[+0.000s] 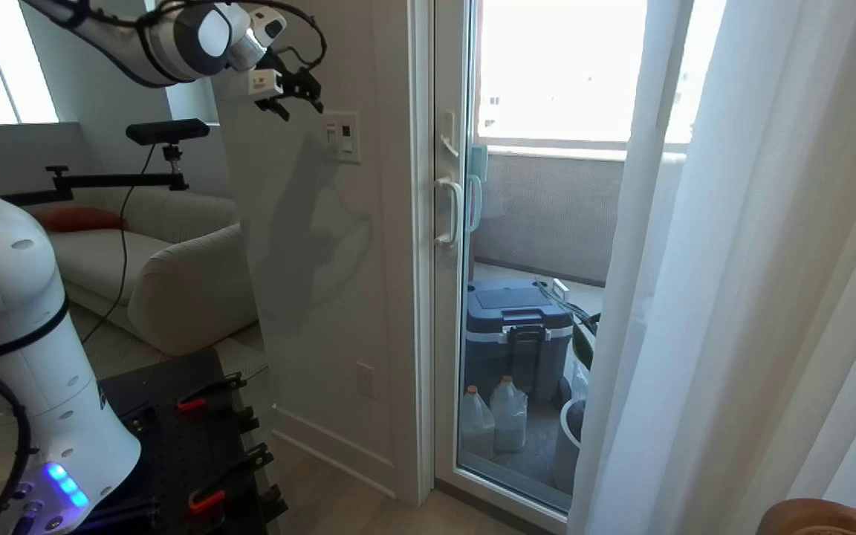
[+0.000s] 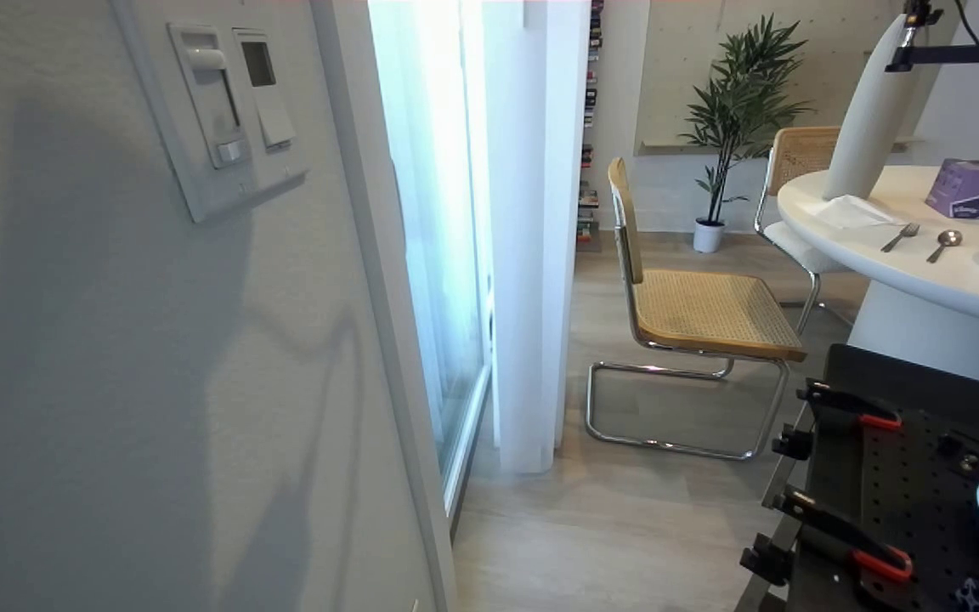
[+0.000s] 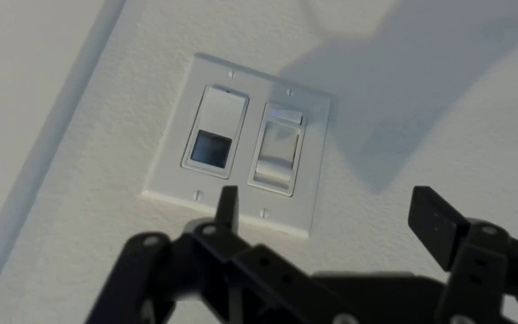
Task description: Turn off the switch on the left
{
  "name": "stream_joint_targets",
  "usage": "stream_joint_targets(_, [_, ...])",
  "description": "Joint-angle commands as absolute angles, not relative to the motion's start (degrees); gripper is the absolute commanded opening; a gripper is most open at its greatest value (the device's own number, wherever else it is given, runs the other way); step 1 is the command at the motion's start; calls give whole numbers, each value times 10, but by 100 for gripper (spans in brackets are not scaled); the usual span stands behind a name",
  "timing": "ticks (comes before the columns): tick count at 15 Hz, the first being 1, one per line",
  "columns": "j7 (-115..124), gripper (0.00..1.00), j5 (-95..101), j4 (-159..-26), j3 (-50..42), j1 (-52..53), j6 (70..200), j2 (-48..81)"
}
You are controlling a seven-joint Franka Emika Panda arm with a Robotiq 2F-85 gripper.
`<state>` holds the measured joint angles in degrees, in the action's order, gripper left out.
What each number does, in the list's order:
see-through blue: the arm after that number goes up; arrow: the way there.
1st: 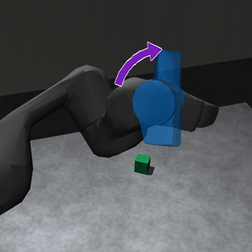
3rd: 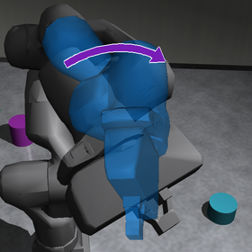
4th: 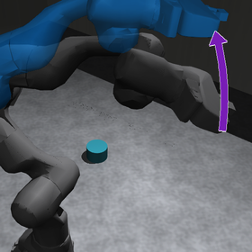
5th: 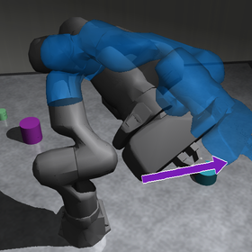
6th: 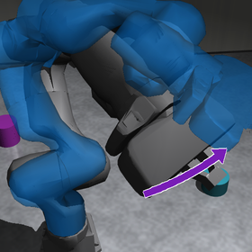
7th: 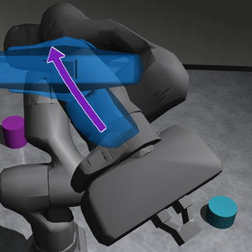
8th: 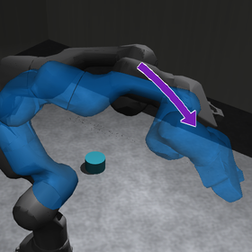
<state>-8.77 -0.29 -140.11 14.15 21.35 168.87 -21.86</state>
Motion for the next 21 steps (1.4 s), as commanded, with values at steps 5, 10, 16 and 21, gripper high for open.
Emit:
stream_joint_targets(5, [-97, 35, 12, -1379, 139, 228, 1711, -197])
stream_joint_targets(10, [-72, 0, 34, -1384, 156, 189, 1755, -198])
stream_joint_targets(16, [-64, 0, 42, -1377, 168, 176, 1760, -176])
stream_joint_targets(21, [-62, 0, 46, -1370, 200, 146, 1767, -158])
